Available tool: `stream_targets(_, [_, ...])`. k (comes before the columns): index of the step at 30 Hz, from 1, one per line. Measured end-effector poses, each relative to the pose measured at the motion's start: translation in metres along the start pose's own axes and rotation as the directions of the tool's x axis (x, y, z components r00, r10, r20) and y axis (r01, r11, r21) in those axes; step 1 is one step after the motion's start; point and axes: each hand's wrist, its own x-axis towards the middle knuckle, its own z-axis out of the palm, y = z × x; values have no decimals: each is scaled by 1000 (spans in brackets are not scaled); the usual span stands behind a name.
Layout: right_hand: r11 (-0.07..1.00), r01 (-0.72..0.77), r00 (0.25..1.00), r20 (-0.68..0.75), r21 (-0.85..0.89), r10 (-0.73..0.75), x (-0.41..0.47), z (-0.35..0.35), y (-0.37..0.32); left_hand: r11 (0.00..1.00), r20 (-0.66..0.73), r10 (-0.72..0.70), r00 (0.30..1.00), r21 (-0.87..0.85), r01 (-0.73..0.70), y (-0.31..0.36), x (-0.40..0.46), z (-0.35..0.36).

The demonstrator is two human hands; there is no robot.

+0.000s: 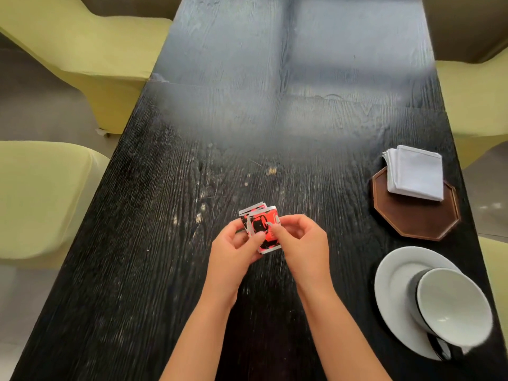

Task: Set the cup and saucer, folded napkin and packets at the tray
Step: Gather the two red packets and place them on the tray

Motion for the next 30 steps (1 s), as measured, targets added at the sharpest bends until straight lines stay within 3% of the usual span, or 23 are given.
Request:
stream_targets(4, [995,32,998,-47,-96,-37,-7,0,-5,994,64,70,995,81,-75,3,-6,5])
stream_targets(8, [932,128,983,-82,-340,-165,-14,-8,-6,968,96,129,987,205,-146,7,-11,3])
stream_targets(11, [806,363,921,50,-467,-385,-13,-21,-12,918,169,152,974,340,-203,12,-13,-2])
stream_targets(15, [699,463,881,195,-545,-431,-8,-30,-19,834,277,159,948,476,-279,19,-15,-6])
stream_targets(19, [818,398,916,217,-414,-336,-5,-37,-19,835,228,207,951,466,-293,21,-16,-8])
stream_targets(23, [970,224,964,167,-96,-207,-6,-45,-17,950,61,180,982,248,-190,16,-18,-8])
stream_targets(26, [981,171,978,106,88,-179,-9,-48,-15,995,-4,87,996,43,-87,12,-21,-4])
stream_targets(30, [978,117,990,63,171,-130,-13,-55,-13,996,10,86,996,-3,-86,13,-26,3])
